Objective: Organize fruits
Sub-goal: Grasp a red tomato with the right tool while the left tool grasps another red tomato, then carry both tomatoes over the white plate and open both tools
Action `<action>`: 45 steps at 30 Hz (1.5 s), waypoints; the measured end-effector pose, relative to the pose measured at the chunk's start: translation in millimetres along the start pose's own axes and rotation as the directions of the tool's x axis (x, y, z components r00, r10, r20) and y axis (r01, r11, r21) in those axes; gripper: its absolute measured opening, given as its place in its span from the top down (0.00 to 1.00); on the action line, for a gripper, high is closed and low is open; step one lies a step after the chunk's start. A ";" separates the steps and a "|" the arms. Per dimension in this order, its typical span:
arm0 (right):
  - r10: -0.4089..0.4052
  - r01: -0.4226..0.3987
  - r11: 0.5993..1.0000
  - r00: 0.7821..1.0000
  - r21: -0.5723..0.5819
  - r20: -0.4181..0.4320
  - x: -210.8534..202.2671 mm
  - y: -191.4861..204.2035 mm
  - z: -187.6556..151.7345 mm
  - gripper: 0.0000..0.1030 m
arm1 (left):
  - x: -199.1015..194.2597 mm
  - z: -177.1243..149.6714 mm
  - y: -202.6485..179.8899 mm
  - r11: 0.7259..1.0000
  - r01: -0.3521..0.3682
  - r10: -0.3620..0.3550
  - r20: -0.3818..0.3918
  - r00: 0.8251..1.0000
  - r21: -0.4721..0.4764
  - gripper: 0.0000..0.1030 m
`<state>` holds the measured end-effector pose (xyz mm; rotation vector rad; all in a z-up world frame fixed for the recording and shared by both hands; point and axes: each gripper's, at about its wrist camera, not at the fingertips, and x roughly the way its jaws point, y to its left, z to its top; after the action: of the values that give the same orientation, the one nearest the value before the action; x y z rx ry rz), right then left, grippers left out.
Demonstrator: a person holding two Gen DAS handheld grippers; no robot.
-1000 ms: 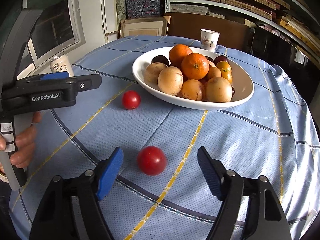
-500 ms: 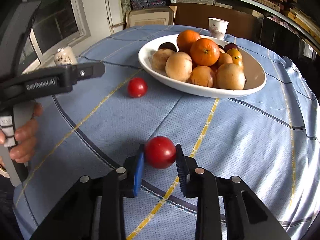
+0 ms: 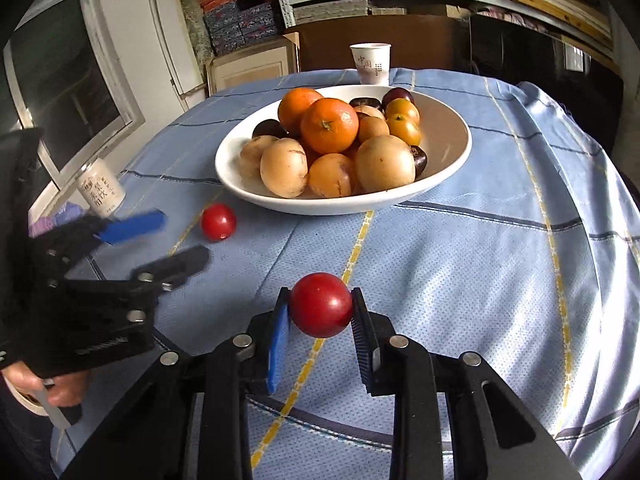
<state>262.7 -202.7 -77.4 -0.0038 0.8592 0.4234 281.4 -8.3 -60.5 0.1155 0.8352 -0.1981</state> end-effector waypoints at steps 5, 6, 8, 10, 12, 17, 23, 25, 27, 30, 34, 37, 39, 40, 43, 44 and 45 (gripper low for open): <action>0.002 -0.002 1.000 1.000 -0.009 0.024 -6.0 2.2 1.9 0.71 | 17.1 7.7 10.2 0.994 0.082 -0.084 -0.019 0.996 -0.072 0.50; 0.004 -0.003 1.000 1.000 -0.010 0.024 -6.7 2.9 1.4 0.71 | 19.0 8.8 11.0 0.994 0.081 -0.083 -0.019 0.996 -0.077 0.50; 0.003 -0.003 1.000 1.000 -0.011 0.023 -6.8 3.2 1.5 0.71 | 24.1 12.4 11.9 0.993 0.087 -0.089 -0.021 0.996 -0.084 0.52; 0.004 -0.003 1.000 1.000 -0.009 0.021 -6.5 2.6 1.9 0.71 | 27.8 15.9 11.6 0.993 0.085 -0.087 -0.022 0.996 -0.086 0.55; 0.002 -0.002 1.000 1.000 -0.007 0.016 -6.5 2.0 1.6 0.71 | 30.8 18.7 10.9 0.994 0.073 -0.075 -0.023 0.997 -0.084 0.58; 0.005 -0.005 1.000 1.000 -0.008 0.019 -8.3 2.8 1.8 0.71 | 36.2 20.8 9.7 0.996 0.053 -0.055 -0.033 0.998 -0.079 0.59; 0.003 -0.003 1.000 1.000 -0.005 0.021 -8.7 2.2 1.5 0.71 | 39.5 19.2 14.9 0.994 0.032 -0.036 -0.042 0.998 -0.101 0.71; 0.000 0.000 1.000 1.000 0.000 0.021 -8.2 0.9 1.6 0.71 | 38.9 18.7 17.0 0.993 0.041 -0.046 -0.041 0.998 -0.111 0.71; -0.002 0.002 1.000 1.000 0.005 0.019 -7.5 0.1 1.6 0.71 | 38.1 18.2 16.6 0.993 0.040 -0.044 -0.039 0.998 -0.110 0.72; 0.001 -0.001 1.000 1.000 0.006 0.020 -7.8 -0.3 2.1 0.71 | 34.8 16.9 13.6 0.994 0.038 -0.042 -0.033 0.999 -0.099 0.72; 0.004 -0.004 1.000 1.000 0.005 0.019 -7.0 -0.5 2.0 0.71 | 21.2 14.6 6.7 0.997 0.032 -0.032 -0.002 0.999 -0.073 0.72; 0.007 -0.007 1.000 1.000 0.000 0.030 -7.8 0.7 2.0 0.71 | 5.4 14.1 0.6 0.998 0.026 -0.024 0.036 0.999 -0.049 0.72; 0.021 -0.020 1.000 0.998 -0.013 0.065 -12.5 2.9 2.5 0.71 | -9.8 15.9 -3.0 0.999 0.025 -0.023 0.079 0.997 -0.030 0.72; 0.034 -0.033 0.999 0.996 -0.013 0.083 -15.0 2.8 3.7 0.71 | -15.1 18.2 -3.6 0.999 0.028 -0.026 0.095 0.995 -0.026 0.72; 0.056 -0.060 0.998 0.989 0.027 0.135 -20.1 -4.1 15.1 0.71 | -26.5 36.1 2.0 0.997 0.067 -0.062 0.129 0.990 -0.039 0.72; 0.055 -0.064 0.997 0.985 0.050 0.162 -22.3 -8.1 22.2 0.71 | -26.8 46.6 6.1 0.996 0.078 -0.071 0.136 0.988 -0.049 0.72; 0.051 -0.067 0.995 0.980 0.075 0.192 -24.3 -12.8 31.7 0.71 | -25.4 56.0 9.7 0.995 0.074 -0.065 0.143 0.988 -0.059 0.72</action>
<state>276.6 -217.7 -40.8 0.1360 0.6887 0.4368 307.4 -5.6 -4.1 0.0116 0.7043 -0.2422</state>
